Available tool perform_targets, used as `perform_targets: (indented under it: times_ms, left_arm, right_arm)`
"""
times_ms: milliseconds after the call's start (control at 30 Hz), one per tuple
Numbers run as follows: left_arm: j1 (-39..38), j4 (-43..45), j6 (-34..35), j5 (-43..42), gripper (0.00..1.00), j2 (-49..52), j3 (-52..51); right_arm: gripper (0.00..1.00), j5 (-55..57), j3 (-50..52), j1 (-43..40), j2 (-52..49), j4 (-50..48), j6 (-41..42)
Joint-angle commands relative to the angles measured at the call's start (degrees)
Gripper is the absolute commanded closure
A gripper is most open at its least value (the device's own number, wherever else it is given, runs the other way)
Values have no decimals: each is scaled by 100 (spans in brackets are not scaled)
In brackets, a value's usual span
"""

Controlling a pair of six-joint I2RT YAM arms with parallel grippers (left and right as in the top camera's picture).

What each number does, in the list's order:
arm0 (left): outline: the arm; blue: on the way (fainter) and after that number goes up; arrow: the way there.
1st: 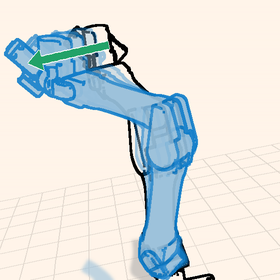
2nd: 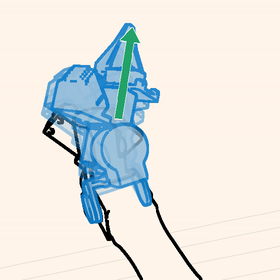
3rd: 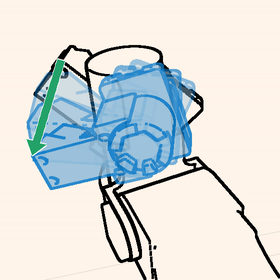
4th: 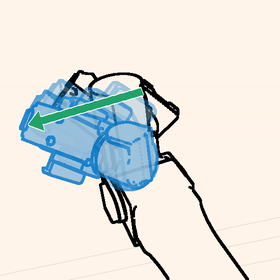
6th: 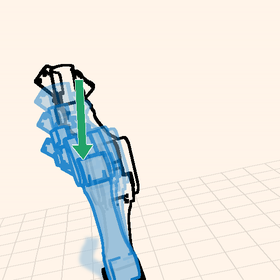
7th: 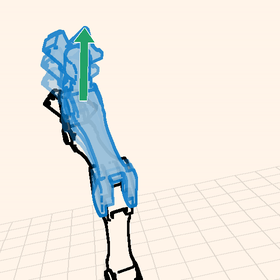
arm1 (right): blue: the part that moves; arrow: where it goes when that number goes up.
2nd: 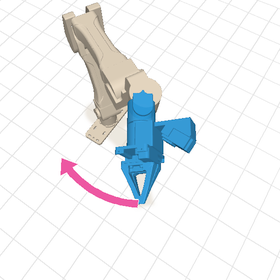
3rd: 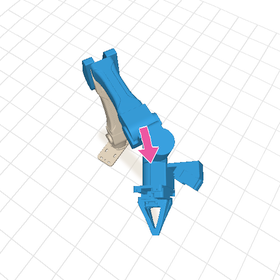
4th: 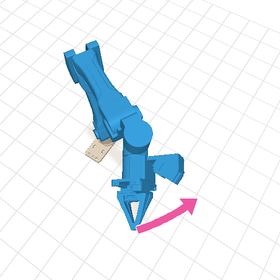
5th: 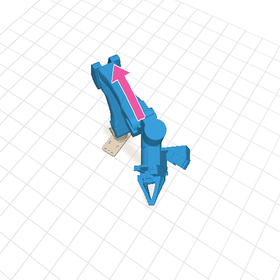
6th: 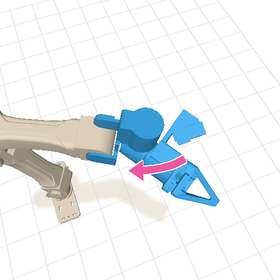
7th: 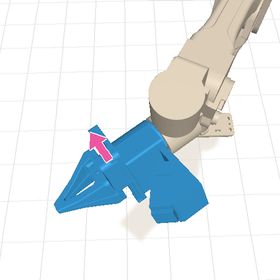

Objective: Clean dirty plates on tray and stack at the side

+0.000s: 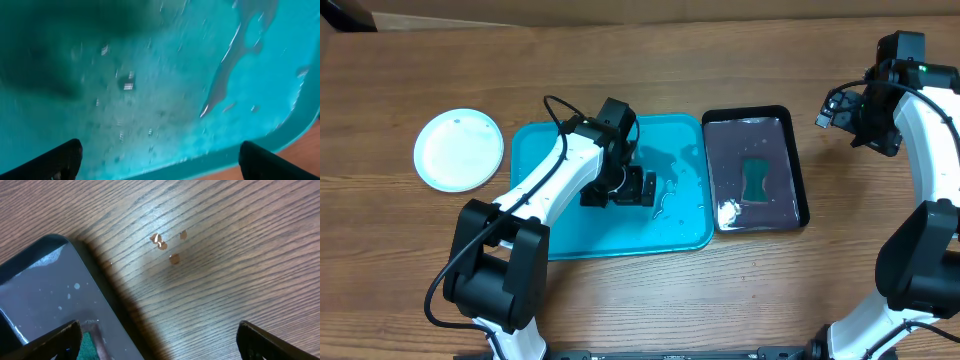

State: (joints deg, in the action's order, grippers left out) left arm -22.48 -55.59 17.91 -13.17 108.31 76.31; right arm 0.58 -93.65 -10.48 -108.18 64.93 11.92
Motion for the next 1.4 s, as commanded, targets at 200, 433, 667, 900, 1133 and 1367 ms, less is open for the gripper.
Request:
perform_targets:
  times_ms: [200,433,667,900,1133,1367]
  left_arm:
    - [-4,302,52,74,0,-151,-9]
    - [-4,302,52,72,0,-153,-9]
    - [-4,302,52,72,0,-153,-9]
    - [-4,302,52,72,0,-151,-9]
    - [-4,302,52,72,0,-151,-9]
    - [-4,302,52,72,0,-153,-9]
  right_arm:
    - [0,22,-79,-15,39,-31,0]
    - [0,22,-79,-15,39,-31,0]
    - [0,22,-79,-15,39,-31,0]
    - [0,22,-79,-15,39,-31,0]
    - [0,22,-79,-15,39,-31,0]
    - [0,22,-79,-15,39,-31,0]
